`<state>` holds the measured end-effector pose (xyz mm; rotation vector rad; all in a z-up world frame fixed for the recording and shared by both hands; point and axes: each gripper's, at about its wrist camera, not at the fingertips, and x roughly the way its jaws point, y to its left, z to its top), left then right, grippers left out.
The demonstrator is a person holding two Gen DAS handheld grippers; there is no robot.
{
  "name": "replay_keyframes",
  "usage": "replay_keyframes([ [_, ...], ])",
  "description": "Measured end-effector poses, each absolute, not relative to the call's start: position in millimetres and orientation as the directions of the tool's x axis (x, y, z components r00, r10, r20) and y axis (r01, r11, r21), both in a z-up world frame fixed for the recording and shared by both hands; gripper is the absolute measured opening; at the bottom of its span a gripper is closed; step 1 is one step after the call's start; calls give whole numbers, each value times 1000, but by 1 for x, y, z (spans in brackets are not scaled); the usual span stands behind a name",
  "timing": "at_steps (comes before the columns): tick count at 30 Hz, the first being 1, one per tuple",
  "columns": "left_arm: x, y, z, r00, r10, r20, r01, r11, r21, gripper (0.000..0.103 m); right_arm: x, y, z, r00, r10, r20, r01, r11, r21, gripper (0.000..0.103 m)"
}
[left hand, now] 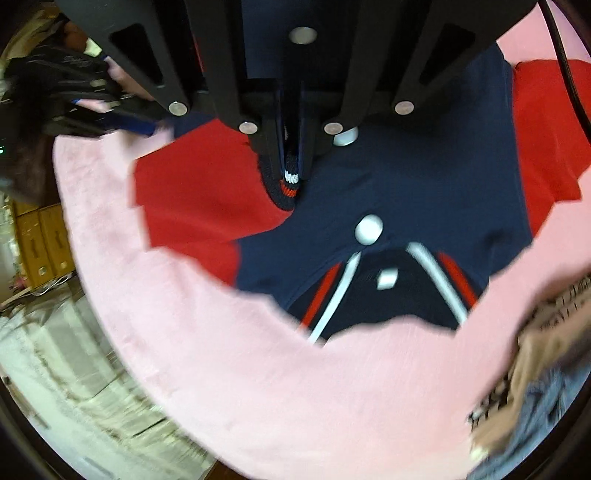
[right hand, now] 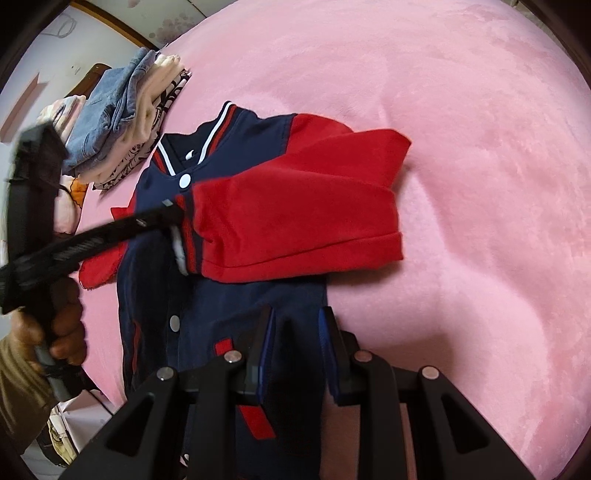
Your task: Fold large clothes
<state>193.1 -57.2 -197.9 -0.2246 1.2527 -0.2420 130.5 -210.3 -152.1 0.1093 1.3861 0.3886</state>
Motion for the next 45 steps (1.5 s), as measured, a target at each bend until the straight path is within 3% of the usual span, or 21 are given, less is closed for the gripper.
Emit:
replay_keyframes([
  [6,199,-65,-130,431,-351,-831,77,932,-354,4,131,-215,-138,164,334,-928,-199,933,301,24],
  [11,194,-26,-106,466,-318,-826,27,938,-346,4,131,-212,-129,186,336,-923,-220,930,295,24],
  [16,186,27,-123,417,-254,-873,-38,954,-296,4,129,-200,-129,180,336,-925,-260,923,284,24],
  [23,181,88,-196,295,-125,-947,-157,972,-177,4,128,-190,-138,158,300,-941,-298,923,244,24],
  [26,180,100,-220,254,-120,-960,-204,963,-175,13,132,-189,-140,162,285,-945,-295,928,229,25],
  [28,180,105,-233,226,-129,-966,-236,954,-183,29,138,-190,-139,174,283,-943,-280,932,228,36],
  [29,179,106,-235,224,-138,-965,-247,950,-194,31,142,-192,-136,192,279,-941,-269,937,223,42],
  [31,174,110,-237,231,-169,-958,-268,936,-230,44,153,-194,-132,218,285,-934,-256,940,227,44],
  [32,172,112,-238,235,-193,-952,-281,925,-257,46,160,-194,-130,226,288,-931,-250,941,230,44],
  [41,164,116,-242,251,-210,-945,-288,916,-280,46,231,-194,-152,234,275,-932,-225,948,223,44],
  [42,163,116,-241,252,-209,-945,-283,918,-278,43,237,-194,-157,225,276,-934,-220,949,228,44],
  [44,163,113,-238,255,-230,-939,-276,914,-299,26,248,-193,-167,197,280,-939,-217,947,237,43],
  [45,163,113,-237,251,-242,-937,-278,910,-309,24,251,-192,-170,191,275,-942,-216,948,233,36],
])
